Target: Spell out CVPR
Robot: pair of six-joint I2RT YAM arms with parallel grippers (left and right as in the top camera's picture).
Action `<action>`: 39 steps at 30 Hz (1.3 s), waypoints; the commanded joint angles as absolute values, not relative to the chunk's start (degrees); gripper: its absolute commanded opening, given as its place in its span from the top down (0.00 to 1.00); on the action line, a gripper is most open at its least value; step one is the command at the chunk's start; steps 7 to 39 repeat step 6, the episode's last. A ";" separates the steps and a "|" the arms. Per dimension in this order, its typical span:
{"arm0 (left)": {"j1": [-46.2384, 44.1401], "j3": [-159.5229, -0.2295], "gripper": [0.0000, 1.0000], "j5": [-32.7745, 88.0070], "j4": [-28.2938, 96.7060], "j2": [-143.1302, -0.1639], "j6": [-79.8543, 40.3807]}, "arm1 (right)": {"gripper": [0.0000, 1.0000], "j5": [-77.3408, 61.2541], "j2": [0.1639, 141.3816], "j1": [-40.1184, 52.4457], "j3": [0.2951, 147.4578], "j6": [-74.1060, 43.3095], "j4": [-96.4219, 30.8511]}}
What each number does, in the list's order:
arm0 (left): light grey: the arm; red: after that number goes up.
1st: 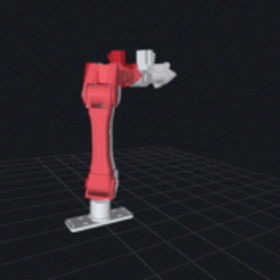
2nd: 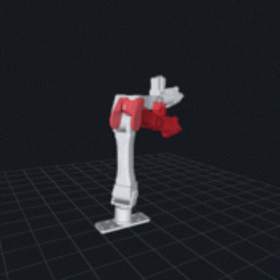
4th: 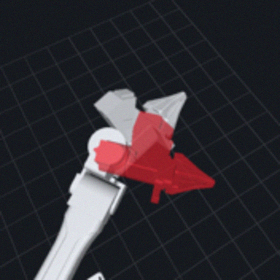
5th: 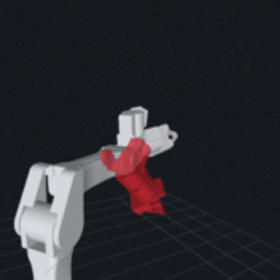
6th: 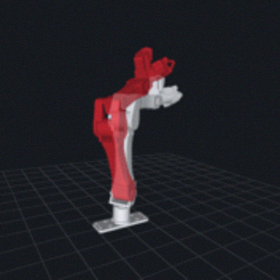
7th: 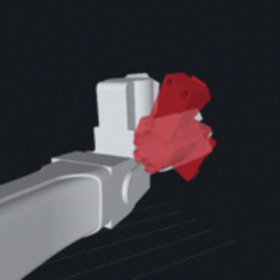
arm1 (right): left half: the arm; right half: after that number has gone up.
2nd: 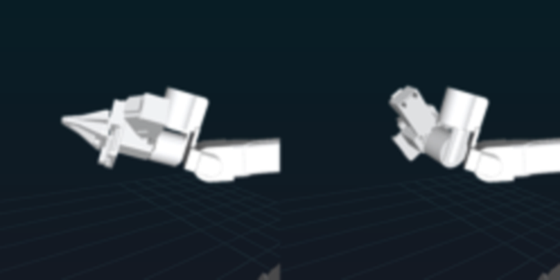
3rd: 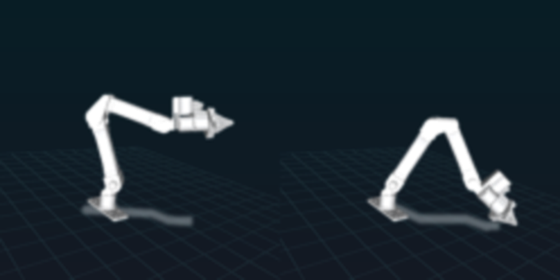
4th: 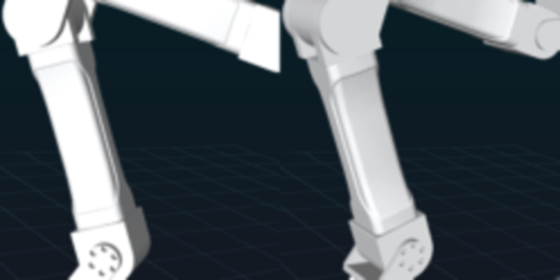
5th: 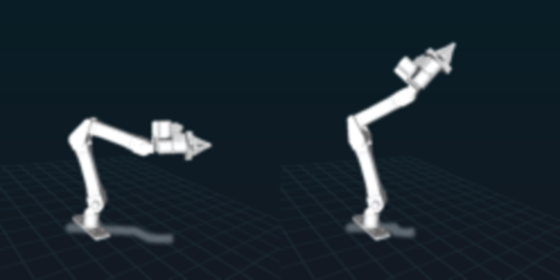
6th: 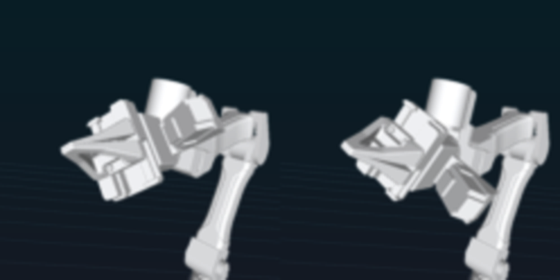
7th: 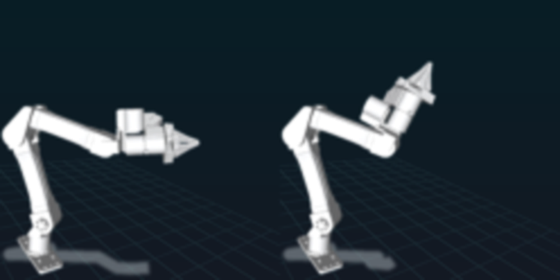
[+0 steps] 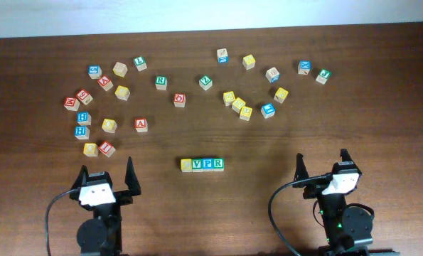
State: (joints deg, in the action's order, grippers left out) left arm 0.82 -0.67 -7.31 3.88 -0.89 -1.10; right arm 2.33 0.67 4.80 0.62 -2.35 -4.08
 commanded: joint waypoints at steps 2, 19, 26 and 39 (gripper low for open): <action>0.91 -0.54 0.01 -6.74 4.16 -0.30 -0.23 | 0.01 2.39 0.19 4.38 0.32 -1.93 -4.54; 0.91 -0.54 0.01 -6.74 4.16 -0.30 -0.23 | 0.02 2.39 0.19 4.38 0.32 -1.93 -4.54; 0.91 -0.54 0.01 -6.74 4.16 -0.30 -0.23 | 0.02 2.39 0.19 4.38 0.32 -1.93 -4.54; 0.91 -0.54 0.01 -6.74 4.16 -0.30 -0.23 | 0.02 2.39 0.19 4.38 0.32 -1.93 -4.54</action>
